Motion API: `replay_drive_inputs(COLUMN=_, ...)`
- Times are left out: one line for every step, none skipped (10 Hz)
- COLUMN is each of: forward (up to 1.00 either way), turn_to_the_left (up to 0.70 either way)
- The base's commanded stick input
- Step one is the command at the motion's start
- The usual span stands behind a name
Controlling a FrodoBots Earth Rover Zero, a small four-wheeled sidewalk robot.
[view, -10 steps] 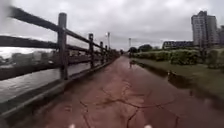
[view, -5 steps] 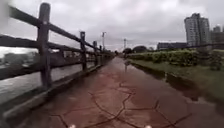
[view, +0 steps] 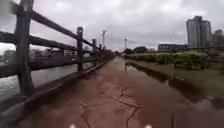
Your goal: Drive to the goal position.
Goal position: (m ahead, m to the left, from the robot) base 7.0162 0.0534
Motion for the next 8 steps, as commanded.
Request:
replay_drive_inputs(forward=0.85, turn_to_the_left=0.01)
replay_drive_inputs(forward=0.85, turn_to_the_left=0.01)
replay_drive_inputs(forward=0.85, turn_to_the_left=0.01)
replay_drive_inputs(forward=0.85, turn_to_the_left=0.01)
replay_drive_inputs(forward=0.85, turn_to_the_left=0.01)
replay_drive_inputs(forward=0.85, turn_to_the_left=0.01)
replay_drive_inputs(forward=0.85, turn_to_the_left=0.01)
replay_drive_inputs(forward=0.85, turn_to_the_left=0.01)
